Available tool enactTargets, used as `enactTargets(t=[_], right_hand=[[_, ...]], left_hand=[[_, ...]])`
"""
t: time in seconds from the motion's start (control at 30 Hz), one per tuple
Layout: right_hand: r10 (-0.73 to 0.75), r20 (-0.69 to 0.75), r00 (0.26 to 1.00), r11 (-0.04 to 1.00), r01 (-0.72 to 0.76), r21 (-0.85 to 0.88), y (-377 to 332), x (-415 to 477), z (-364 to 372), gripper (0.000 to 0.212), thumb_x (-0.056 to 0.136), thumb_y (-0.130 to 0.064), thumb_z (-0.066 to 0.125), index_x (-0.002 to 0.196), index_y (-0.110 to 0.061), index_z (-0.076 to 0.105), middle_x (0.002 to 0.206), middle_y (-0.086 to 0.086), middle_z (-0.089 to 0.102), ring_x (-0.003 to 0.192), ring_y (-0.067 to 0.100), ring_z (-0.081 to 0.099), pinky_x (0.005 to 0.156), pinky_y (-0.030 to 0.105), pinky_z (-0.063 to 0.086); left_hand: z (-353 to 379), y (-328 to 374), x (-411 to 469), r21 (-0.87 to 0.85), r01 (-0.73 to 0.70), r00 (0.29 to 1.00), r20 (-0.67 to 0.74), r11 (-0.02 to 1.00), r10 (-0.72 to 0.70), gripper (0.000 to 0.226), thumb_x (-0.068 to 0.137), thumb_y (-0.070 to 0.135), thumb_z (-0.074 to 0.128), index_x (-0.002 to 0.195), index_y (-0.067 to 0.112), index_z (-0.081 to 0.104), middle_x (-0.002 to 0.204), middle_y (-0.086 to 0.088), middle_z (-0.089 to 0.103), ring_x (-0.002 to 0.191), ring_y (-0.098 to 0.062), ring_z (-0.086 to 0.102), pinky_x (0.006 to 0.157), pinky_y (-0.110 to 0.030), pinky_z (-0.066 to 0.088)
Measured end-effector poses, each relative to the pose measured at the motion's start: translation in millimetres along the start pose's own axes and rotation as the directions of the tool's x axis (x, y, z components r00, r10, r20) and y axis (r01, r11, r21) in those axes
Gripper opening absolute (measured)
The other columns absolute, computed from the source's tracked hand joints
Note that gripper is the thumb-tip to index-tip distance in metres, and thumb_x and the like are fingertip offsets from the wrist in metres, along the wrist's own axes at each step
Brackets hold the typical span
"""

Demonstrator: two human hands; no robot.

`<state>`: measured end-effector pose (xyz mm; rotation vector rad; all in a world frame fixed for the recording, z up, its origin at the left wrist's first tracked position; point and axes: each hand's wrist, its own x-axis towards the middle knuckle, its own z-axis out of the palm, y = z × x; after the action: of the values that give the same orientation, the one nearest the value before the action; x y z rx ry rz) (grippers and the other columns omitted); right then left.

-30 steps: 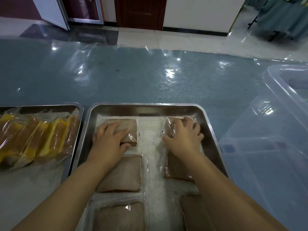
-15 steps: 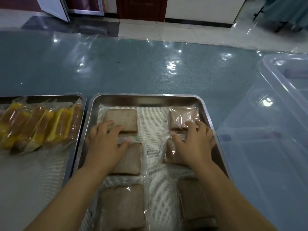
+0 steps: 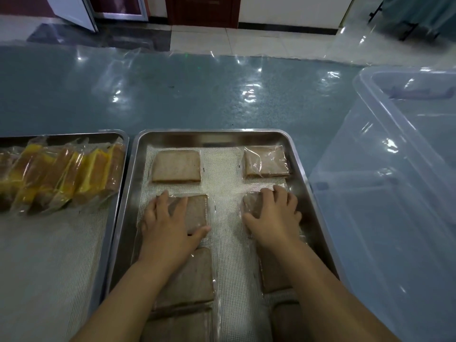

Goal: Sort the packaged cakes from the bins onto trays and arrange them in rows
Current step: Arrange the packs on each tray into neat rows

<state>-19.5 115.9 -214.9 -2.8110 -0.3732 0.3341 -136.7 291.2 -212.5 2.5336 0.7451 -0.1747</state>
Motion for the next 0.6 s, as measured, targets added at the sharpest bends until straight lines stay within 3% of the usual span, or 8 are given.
enactTargets(t=[0.2, 0.3, 0.43, 0.6], right_hand=[[-0.172, -0.021, 0.985, 0.984, 0.171, -0.057, 24.2, -3.1, 0.5, 0.058, 0.087, -0.05, 0.045, 0.137, -0.025, 0.035, 0.153, 0.004, 0.018, 0.143, 0.029, 0.004, 0.111, 0.056, 0.015], [-0.221, -0.063, 0.973, 0.975, 0.219, -0.037, 23.2, -0.4, 2.3, 0.052, 0.087, -0.044, 0.048, 0.135, -0.024, 0.043, 0.15, 0.005, 0.026, 0.141, 0.026, 0.011, 0.111, 0.054, 0.017], [-0.249, -0.135, 0.959, 0.968, 0.251, -0.003, 20.9, 5.3, 1.1, 0.048, 0.086, -0.042, 0.052, 0.129, -0.021, 0.051, 0.143, 0.005, 0.037, 0.135, 0.025, 0.023, 0.11, 0.053, 0.025], [-0.218, -0.123, 0.968, 0.976, 0.217, -0.014, 21.2, 7.4, 5.0, 0.046, 0.088, -0.045, 0.053, 0.129, -0.023, 0.049, 0.145, 0.004, 0.034, 0.137, 0.024, 0.021, 0.112, 0.052, 0.021]], left_hand=[[4.8, -2.6, -1.2, 0.024, -0.02, 1.0, -0.02, 0.999, 0.021, 0.085, 0.081, 0.07, 0.044, 0.15, 0.029, 0.014, 0.157, 0.0, -0.01, 0.142, -0.026, -0.015, 0.117, -0.049, 0.008], [6.2, -2.1, -0.2, 0.007, -0.03, 0.998, -0.055, 1.0, 0.03, 0.083, 0.081, 0.066, 0.049, 0.148, 0.027, 0.021, 0.157, -0.002, -0.004, 0.142, -0.026, -0.009, 0.117, -0.048, 0.011], [7.8, -0.9, 3.0, -0.033, -0.048, 0.991, -0.13, 0.998, 0.044, 0.079, 0.079, 0.061, 0.058, 0.144, 0.024, 0.033, 0.154, -0.002, 0.006, 0.138, -0.024, -0.001, 0.117, -0.046, 0.017], [9.2, -2.4, 4.5, -0.044, -0.051, 0.984, -0.171, 0.998, 0.042, 0.078, 0.078, 0.059, 0.061, 0.142, 0.023, 0.036, 0.152, -0.001, 0.01, 0.135, -0.022, 0.002, 0.115, -0.042, 0.018]])
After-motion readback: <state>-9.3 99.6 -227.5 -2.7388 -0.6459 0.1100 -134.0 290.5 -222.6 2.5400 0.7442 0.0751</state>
